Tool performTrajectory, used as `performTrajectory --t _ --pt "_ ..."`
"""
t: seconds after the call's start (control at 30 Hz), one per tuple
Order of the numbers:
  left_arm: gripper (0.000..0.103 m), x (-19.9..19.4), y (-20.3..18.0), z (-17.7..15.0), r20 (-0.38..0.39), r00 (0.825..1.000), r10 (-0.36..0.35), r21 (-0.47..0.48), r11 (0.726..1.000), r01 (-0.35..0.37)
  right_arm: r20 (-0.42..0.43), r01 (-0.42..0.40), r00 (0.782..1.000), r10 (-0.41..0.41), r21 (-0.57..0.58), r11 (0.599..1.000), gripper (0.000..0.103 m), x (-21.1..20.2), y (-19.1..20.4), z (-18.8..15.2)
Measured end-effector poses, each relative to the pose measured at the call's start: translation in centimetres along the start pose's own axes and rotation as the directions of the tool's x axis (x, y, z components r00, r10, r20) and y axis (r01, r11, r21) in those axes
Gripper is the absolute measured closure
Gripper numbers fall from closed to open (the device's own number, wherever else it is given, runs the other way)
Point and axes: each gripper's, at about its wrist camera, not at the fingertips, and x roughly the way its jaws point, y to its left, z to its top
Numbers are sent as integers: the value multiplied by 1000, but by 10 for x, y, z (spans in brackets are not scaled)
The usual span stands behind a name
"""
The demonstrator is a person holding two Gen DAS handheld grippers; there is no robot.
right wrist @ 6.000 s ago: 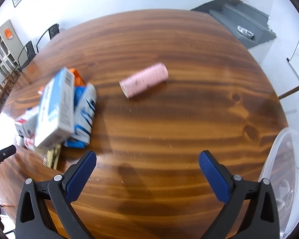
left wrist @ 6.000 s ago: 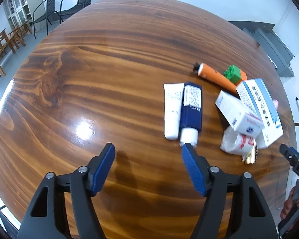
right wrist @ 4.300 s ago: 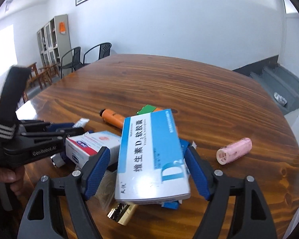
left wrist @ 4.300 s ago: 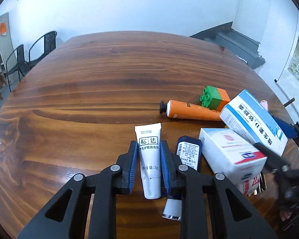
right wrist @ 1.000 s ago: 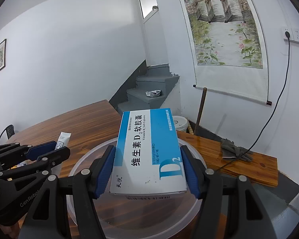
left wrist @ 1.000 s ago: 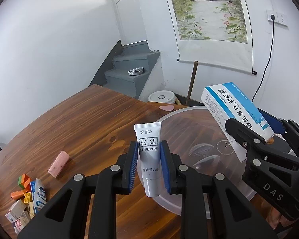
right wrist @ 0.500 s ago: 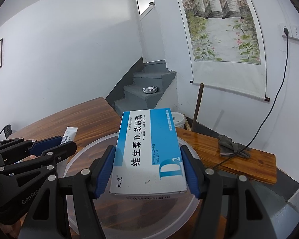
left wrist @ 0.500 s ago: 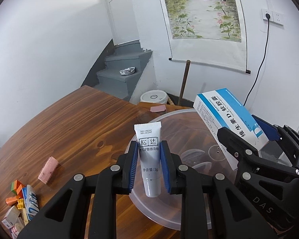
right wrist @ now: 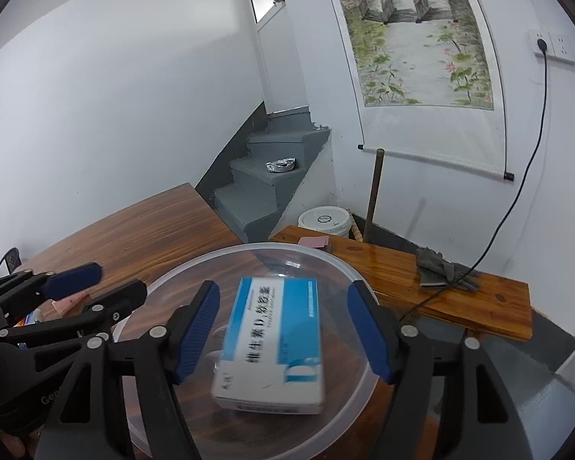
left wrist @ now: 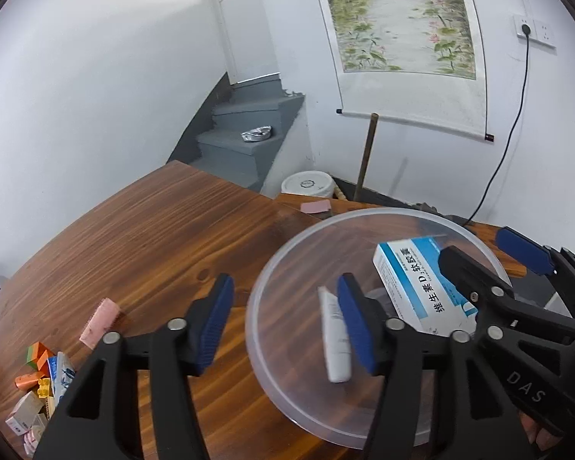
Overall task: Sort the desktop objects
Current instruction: 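Lower the vitamin D box into the bowl and open the right tool while the left releases the tube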
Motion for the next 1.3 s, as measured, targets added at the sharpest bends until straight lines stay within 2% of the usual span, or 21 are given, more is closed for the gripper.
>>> performTrajectory --t 0.73,1.07,1.3 --pt "39 -16 10 -7 12 1000 26 -6 1000 -26 0 28 1000 -28 -27 999 27 -4 9 -3" --pt "39 -27 32 -15 7 999 52 -50 997 -51 -6 8 1000 -8 -54 998 25 -8 27 -6" --pt "39 -31 62 -23 -13 998 65 -117 991 -66 0 -12 1000 12 -81 997 24 -12 46 -4"
